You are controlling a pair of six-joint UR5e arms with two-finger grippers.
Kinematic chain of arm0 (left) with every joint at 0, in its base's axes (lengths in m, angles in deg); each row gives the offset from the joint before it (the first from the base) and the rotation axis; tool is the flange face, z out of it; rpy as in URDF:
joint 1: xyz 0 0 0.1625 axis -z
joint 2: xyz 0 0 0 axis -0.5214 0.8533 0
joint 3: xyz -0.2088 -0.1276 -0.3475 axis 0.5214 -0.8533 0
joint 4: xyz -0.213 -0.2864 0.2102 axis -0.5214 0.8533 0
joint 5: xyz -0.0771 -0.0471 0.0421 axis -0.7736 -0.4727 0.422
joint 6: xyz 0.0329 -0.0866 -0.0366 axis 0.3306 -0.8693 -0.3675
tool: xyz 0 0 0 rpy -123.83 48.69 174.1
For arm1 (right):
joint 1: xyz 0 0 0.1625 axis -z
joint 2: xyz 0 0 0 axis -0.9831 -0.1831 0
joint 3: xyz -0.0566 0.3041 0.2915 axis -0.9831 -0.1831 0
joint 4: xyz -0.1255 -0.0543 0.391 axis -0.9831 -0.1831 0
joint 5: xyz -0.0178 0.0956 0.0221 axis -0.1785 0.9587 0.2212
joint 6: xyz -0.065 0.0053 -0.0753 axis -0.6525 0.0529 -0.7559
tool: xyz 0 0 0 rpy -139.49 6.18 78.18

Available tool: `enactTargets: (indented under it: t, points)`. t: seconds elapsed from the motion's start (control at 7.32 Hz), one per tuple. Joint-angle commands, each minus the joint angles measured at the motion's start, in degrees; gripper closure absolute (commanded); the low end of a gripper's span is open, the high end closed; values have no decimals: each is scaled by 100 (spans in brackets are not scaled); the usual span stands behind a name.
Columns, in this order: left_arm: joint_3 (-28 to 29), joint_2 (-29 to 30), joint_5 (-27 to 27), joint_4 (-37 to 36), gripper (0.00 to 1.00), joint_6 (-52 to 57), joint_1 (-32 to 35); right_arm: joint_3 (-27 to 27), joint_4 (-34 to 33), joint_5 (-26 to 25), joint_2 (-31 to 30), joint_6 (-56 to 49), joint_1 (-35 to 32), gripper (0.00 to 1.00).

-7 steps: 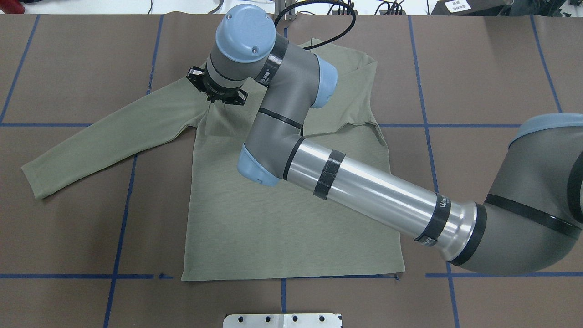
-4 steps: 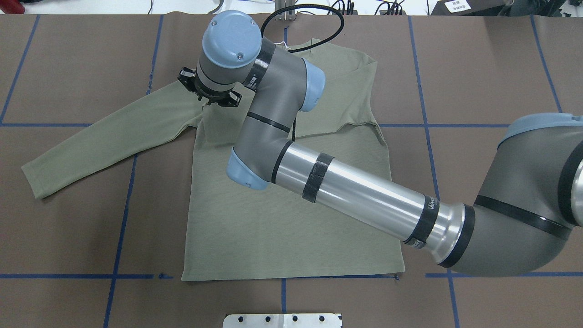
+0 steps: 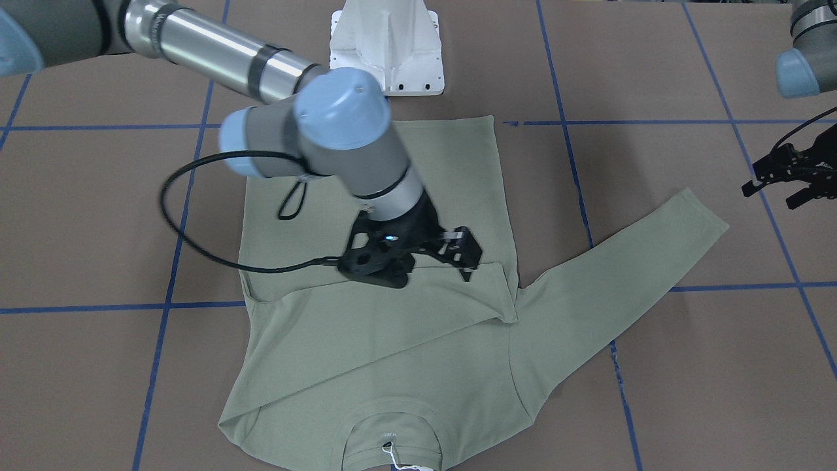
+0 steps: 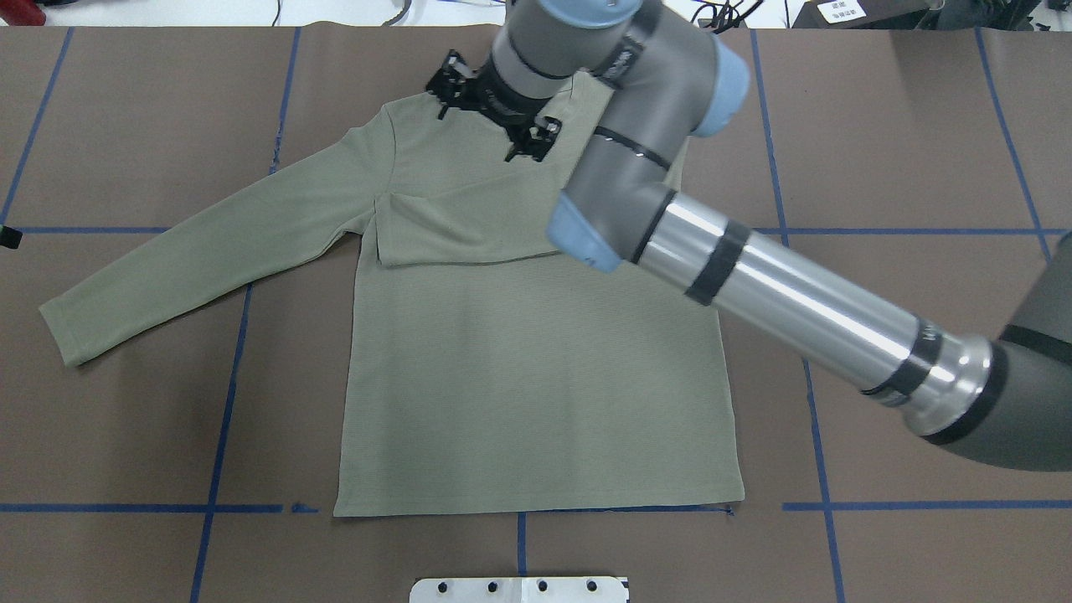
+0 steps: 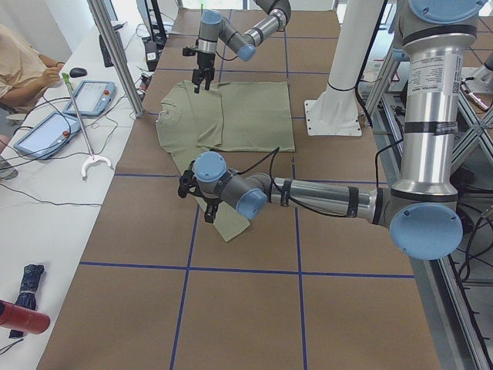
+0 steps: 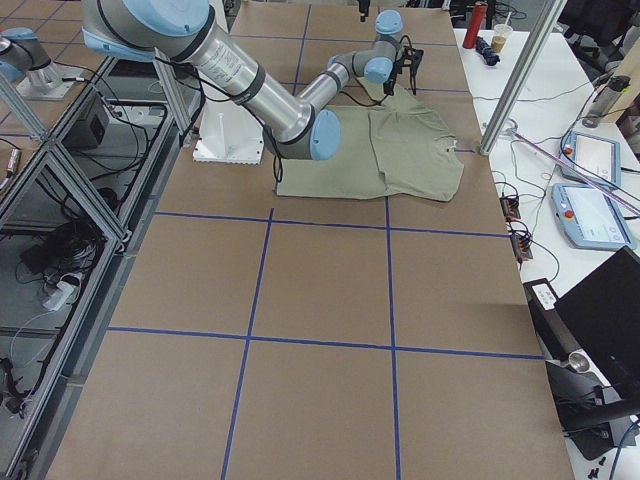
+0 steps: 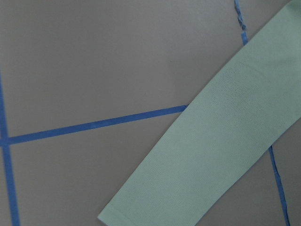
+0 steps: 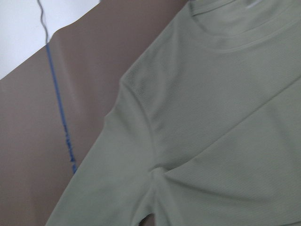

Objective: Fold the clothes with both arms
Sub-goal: 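Release the sleeve on the shirt and raise the right gripper away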

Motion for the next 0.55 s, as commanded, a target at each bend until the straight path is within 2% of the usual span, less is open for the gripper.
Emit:
enactTargets:
  t: [0.0, 0.14, 0.27, 0.41]
  points:
    - [601, 96, 17, 570, 0, -409, -302, 1411, -44, 1127, -1756, -624, -1096, 2]
    - [629, 123, 513, 571, 0, -671, -565, 1756, -35, 1331, -2311, -1037, -1397, 1]
    - [604, 228, 736, 580, 0, -787, -716, 1951, -35, 1368, -2638, -1259, -1522, 2]
    - [629, 229, 738, 580, 0, -788, -717, 2013, -35, 1368, -2763, -1270, -1610, 1]
